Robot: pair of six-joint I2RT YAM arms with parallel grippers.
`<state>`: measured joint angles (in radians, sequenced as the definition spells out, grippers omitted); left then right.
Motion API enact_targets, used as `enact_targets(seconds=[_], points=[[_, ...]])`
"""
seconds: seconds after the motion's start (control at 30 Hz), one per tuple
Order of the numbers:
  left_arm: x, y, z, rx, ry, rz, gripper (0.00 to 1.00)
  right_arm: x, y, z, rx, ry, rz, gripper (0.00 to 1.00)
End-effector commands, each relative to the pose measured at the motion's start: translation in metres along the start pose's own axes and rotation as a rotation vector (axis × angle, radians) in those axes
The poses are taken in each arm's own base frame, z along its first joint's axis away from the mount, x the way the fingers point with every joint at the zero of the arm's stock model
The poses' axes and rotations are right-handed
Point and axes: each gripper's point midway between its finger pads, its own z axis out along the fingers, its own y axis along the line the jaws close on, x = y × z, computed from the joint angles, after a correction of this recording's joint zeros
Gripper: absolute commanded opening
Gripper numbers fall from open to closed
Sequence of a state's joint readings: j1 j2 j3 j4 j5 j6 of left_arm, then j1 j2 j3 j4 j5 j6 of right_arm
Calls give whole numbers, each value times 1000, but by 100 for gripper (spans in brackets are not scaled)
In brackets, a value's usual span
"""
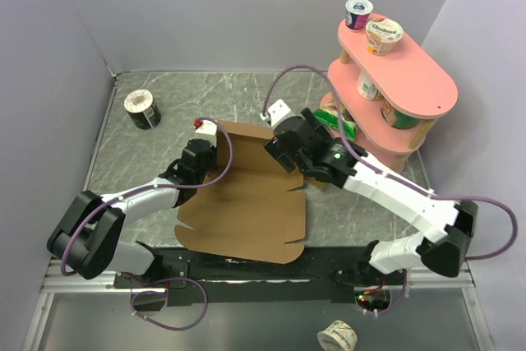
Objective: Fold the paper box
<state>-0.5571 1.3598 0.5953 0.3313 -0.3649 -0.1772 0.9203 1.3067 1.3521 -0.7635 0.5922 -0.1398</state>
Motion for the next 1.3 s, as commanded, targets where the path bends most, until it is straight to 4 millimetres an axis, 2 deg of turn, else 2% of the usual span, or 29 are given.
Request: enact_targets(seconds=[0.0, 0.13, 0.4, 0.43, 0.6, 0.7, 0.73, 0.77, 1.0, 1.17, 1.27], points=[[-33, -8, 3, 16, -84, -41, 1, 23, 15, 28, 9, 92, -70, 95], [-32, -8, 3, 17, -85, -41, 1, 22, 13, 40, 2, 71, -57, 91], [-33, -9, 3, 19, -87, -40, 1, 33, 9, 64, 38, 103, -103, 72], [-33, -9, 3, 19, -87, -40, 1, 33, 9, 66, 40, 104, -105, 67], [-33, -9, 3, 19, -88, -41, 1, 40, 2, 76, 91, 151, -129, 58], [-33, -9, 3, 18, -88, -41, 1, 42, -1, 74, 101, 169, -135, 45], [-32, -8, 4, 16, -86, -40, 1, 37, -3, 73, 107, 164, -110, 33], [-34, -8, 4, 13, -89, -42, 1, 36, -2, 72, 104, 167, -102, 30], [-33, -9, 3, 13, -91, -43, 1, 31, 14, 75, 50, 196, 15, 23], [-30, -20, 4, 38, -84, -54, 1, 11, 21, 72, 21, 171, 146, 22], [-24, -27, 5, 46, -70, -61, 1, -2, 17, 73, 51, 158, 195, 22]])
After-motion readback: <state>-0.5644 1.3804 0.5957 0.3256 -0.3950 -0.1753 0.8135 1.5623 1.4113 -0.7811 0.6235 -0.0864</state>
